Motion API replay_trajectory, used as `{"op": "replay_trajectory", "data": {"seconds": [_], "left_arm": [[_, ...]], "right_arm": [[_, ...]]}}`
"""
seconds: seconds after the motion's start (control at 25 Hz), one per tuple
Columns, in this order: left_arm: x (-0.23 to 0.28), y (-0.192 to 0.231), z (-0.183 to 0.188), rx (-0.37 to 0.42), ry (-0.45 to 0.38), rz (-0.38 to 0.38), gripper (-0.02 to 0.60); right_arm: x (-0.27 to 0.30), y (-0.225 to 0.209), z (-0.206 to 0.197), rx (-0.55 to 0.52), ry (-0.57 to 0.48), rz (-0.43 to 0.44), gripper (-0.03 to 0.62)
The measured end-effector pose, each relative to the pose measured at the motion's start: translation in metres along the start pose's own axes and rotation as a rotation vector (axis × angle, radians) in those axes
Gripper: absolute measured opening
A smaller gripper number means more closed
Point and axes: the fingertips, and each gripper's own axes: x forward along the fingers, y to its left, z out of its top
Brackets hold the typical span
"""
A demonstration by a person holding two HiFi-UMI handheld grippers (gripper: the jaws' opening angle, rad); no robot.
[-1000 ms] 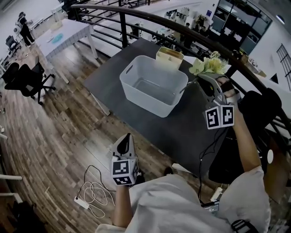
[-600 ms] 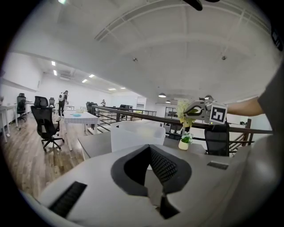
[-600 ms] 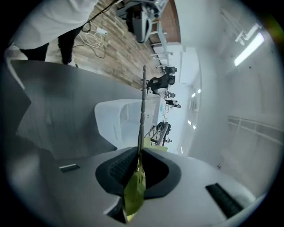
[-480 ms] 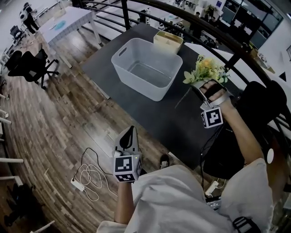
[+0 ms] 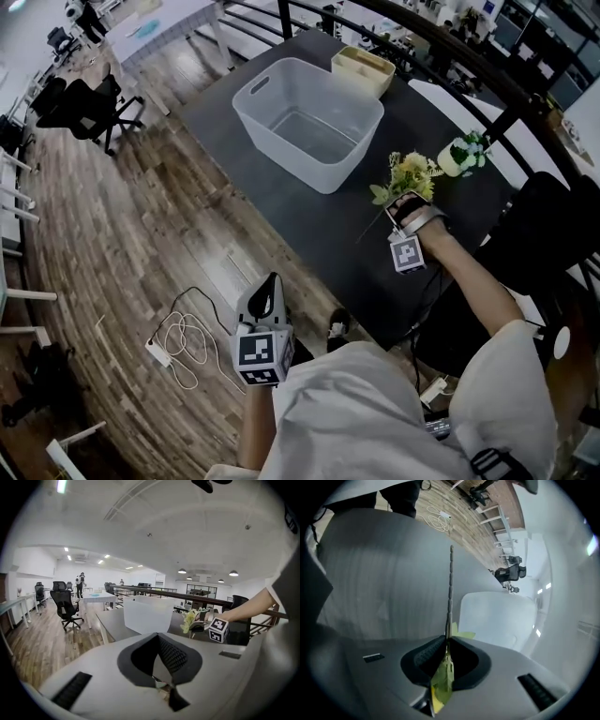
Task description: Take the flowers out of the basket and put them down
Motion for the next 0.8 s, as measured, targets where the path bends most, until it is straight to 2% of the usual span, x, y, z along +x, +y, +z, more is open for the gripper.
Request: {"op": "replay_trajectory", "data": {"seconds": [0.08,0.16,0.32,0.44,0.64,0.8], "left_arm": [[-0.005,-0.003,-0.001,0.008,0.007,0.019,0.023],[-0.013,-0.01,-0.003,0.012,0.012,0.03,0.023],[-0.023,-0.015,-0.01,0.016,0.031,0.059,0.023],[-0.028,-0.018,-0.018,0.011,0.048,0.071,0.023],[-0.029,-0.035,-0.021,0.008,0.059,0.053,0.023],[-0.038,-0.038,-0.03,-0.01,0.078,0.071,0.023]], "right_arm": [[0.02,0.007,0.008,-0.088,0.031,0.001,0.06],[0.032,0.017,0.015,-0.122,0.037,0.019,0.06],[0.05,0.03,0.024,-0.107,0.028,0.066,0.06],[0.058,0.04,0.036,-0.133,0.023,0.072,0.063],[0.066,0.041,0.039,-0.124,-0.006,0.024,0.079],[0.063,0.04,0.043,-0.098,-0.032,0.006,0.095]]}}
